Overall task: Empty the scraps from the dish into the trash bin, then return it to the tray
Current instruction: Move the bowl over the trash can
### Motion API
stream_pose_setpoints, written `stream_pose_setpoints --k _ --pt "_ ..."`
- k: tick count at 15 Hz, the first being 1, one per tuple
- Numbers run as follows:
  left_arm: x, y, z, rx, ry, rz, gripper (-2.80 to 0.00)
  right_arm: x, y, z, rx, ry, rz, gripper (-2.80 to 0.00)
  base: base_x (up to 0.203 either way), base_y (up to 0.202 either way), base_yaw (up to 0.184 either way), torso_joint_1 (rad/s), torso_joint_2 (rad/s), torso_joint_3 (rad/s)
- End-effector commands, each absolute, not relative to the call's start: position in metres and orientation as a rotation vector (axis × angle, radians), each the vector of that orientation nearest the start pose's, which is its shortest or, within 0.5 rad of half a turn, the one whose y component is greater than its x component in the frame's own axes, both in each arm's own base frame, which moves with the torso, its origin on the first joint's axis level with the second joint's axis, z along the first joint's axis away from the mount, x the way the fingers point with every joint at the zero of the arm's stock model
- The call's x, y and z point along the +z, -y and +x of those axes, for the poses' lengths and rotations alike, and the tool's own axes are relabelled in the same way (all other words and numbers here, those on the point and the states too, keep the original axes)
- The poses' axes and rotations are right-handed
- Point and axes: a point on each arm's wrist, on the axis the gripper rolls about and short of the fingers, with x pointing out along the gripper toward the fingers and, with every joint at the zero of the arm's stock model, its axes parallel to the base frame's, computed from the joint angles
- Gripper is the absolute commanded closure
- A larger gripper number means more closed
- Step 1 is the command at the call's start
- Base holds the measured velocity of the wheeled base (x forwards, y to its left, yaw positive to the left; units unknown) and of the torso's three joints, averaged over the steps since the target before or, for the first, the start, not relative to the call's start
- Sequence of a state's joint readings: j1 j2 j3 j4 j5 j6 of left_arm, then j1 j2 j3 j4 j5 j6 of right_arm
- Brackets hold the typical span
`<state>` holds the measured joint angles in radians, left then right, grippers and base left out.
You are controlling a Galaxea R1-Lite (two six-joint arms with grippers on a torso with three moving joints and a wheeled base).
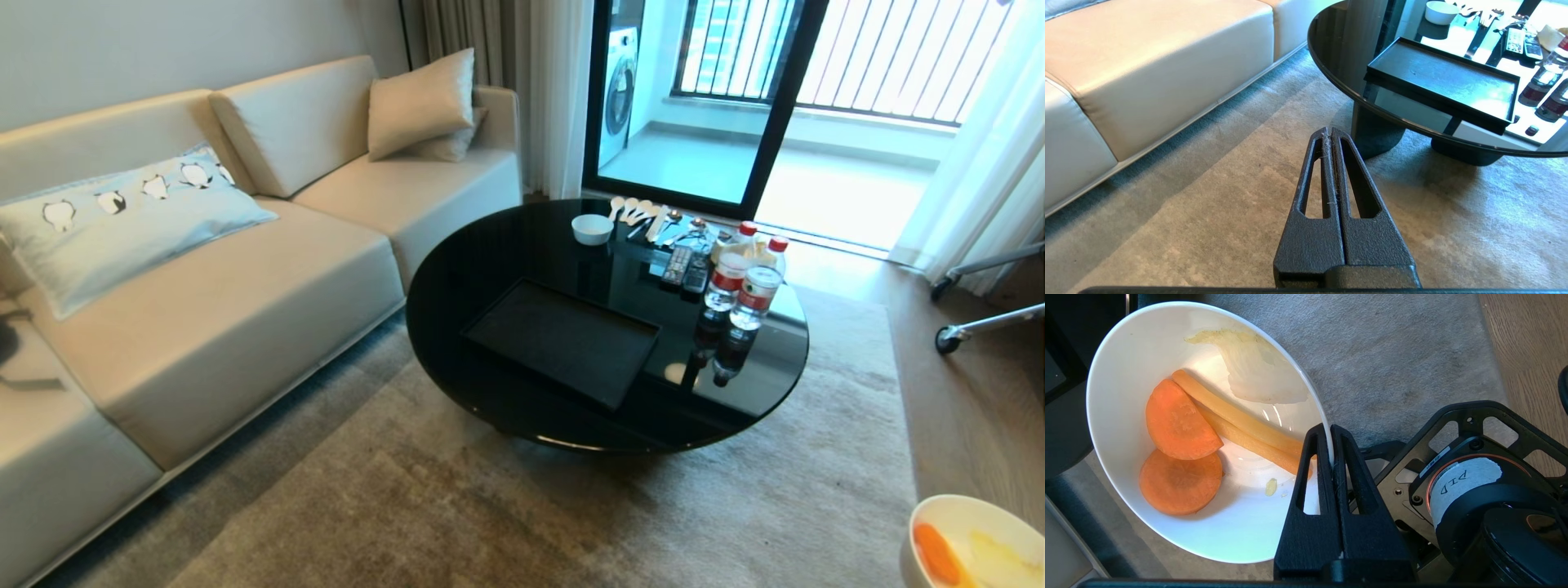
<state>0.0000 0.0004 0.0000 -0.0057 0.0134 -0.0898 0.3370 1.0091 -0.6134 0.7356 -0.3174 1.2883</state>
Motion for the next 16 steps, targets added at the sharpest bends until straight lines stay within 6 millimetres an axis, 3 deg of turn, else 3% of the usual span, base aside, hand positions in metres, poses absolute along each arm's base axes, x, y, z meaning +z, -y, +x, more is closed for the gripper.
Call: stream_pose_setpoints --k 1,16 --pt "0.0761 -0.0003 -0.0228 0.014 0.007 -0.091 0.0 0.1648 -0.0179 0.0722 -0.652 -0.888 0.802 0.0 0.0 0.0 0.0 0.0 0.0 0.0" --pt "0.0761 -0.0003 -0.0228 0.014 0.007 -0.091 0.0 0.1553 -0.0158 0.0666 -0.675 -0.916 0.78 0.0 0.0 0.0 0.0 0.0 0.0 0.0"
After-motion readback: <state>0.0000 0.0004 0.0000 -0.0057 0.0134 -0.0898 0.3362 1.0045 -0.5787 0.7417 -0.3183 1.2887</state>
